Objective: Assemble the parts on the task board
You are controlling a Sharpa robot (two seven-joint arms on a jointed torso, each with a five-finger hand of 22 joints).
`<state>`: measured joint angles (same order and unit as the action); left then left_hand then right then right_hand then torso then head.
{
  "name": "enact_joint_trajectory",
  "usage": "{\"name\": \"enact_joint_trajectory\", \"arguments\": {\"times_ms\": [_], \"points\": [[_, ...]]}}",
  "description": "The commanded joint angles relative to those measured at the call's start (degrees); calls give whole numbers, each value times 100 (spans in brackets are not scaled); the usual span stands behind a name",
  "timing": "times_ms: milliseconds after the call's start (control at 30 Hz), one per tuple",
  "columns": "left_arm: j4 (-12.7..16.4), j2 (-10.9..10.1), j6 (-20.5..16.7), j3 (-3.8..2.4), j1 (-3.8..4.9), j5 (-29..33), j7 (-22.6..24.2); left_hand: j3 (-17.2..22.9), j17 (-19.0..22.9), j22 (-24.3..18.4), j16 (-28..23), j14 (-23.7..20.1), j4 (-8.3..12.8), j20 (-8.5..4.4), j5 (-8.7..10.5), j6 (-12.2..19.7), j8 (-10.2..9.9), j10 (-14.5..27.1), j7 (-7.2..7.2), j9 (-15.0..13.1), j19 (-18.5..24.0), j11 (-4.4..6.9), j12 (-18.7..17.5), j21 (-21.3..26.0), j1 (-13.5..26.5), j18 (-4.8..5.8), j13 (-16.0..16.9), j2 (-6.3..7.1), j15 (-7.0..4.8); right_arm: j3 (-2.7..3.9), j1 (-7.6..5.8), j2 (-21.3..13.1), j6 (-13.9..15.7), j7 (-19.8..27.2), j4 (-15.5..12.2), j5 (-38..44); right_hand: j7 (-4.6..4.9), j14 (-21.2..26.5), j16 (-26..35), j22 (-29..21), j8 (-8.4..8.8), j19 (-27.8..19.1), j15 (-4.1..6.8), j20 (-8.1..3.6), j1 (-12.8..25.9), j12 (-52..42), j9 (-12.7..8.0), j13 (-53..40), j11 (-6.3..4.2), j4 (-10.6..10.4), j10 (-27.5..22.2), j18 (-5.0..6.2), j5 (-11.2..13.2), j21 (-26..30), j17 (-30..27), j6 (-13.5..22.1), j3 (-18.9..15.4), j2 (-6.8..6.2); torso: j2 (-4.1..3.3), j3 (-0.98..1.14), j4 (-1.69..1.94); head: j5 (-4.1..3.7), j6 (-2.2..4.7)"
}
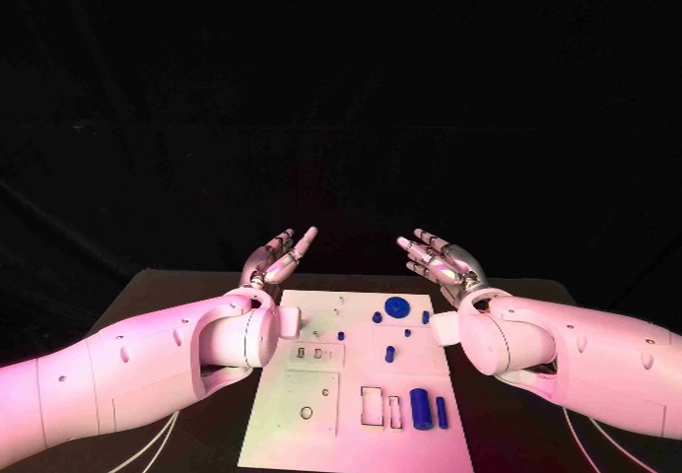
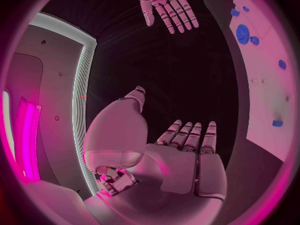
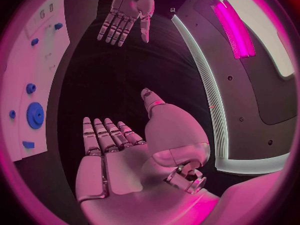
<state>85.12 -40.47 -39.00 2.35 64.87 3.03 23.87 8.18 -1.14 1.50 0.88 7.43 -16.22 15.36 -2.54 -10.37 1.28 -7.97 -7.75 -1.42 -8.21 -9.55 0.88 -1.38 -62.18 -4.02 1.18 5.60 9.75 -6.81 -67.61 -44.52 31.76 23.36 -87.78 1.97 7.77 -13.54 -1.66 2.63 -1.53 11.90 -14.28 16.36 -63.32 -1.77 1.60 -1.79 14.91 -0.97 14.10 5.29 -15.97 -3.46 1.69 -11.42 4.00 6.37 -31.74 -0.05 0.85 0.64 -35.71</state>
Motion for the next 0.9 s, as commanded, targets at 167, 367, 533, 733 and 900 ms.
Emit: {"name": "enact_joint_trajectory", "arguments": {"times_ms": [167, 367, 533, 733, 900], "points": [[8, 11, 230, -5, 8, 65, -96, 108, -159, 270, 295, 1151, -50, 167, -40, -934, 219, -1033, -710, -128, -1103, -383, 244, -484, -492, -177, 130, -54, 372, -130, -159, 11, -1187, -484, 51, 396, 889, -2969, -583, 472, -520, 1949, 180, 20, -1140, -567, 252, -225, -90, 877, 3006, 272, 79, -959, 224, -2378, 316, 4, -1, -1, 1, 0, 0], [183, -370, 448, -6, 33, 54, -127, 176, -412, 706, 959, 3579, -20, 124, -39, -2621, 639, -3648, -743, -321, -2991, -370, 841, -1410, -864, -253, 351, -198, 205, -133, -304, -75, -557, -308, 318, 1635, 792, -3731, -600, 592, -605, 2615, 343, 15, -1216, -560, 247, -185, -224, 1167, 3690, 441, 99, -1318, 203, -3412, 507, -81, -131, 12, 6, -69, -64], [322, -497, 495, -13, 46, 49, -138, 160, -438, 829, 1063, 4246, 45, 97, -39, -3461, 762, -4203, -652, -353, -3448, -237, 845, -1740, -1222, -501, 289, -210, 30, -131, -370, -95, -669, -430, 347, 2389, 665, -4248, -583, 632, -576, 2929, 492, -33, -1122, -485, 219, -174, -365, 1314, 4156, 522, 119, -1509, 196, -3965, 722, -133, -201, 9, 12, -91, -73], [601, -755, 603, -47, 73, -40, -184, 94, -470, 930, 1067, 4630, 112, 88, -41, -3891, 788, -4606, -572, -331, -3663, -138, 816, -1980, -1463, -625, 281, -197, -77, -129, -491, -132, -855, -711, 359, 3487, 571, -4774, -553, 670, -477, 3255, 635, -169, -998, -343, 216, -178, -476, 1439, 4533, 533, 124, -1695, 205, -4247, 978, -224, -333, 3, 29, -125, -97], [898, -1006, 798, -61, 156, -126, -211, 45, -535, 1007, 1107, 4936, 185, 62, -41, -4128, 801, -4915, -515, -309, -3744, -58, 804, -2146, -1617, -640, 298, -210, -166, -124, -624, -150, -1099, -1217, 422, 4629, 446, -5353, -629, 773, -476, 3614, 824, -353, -891, -315, 229, -194, -625, 1534, 4971, 532, 25, -1959, 259, -4516, 1104, -380, -509, -8, 54, -168, -67]]}}
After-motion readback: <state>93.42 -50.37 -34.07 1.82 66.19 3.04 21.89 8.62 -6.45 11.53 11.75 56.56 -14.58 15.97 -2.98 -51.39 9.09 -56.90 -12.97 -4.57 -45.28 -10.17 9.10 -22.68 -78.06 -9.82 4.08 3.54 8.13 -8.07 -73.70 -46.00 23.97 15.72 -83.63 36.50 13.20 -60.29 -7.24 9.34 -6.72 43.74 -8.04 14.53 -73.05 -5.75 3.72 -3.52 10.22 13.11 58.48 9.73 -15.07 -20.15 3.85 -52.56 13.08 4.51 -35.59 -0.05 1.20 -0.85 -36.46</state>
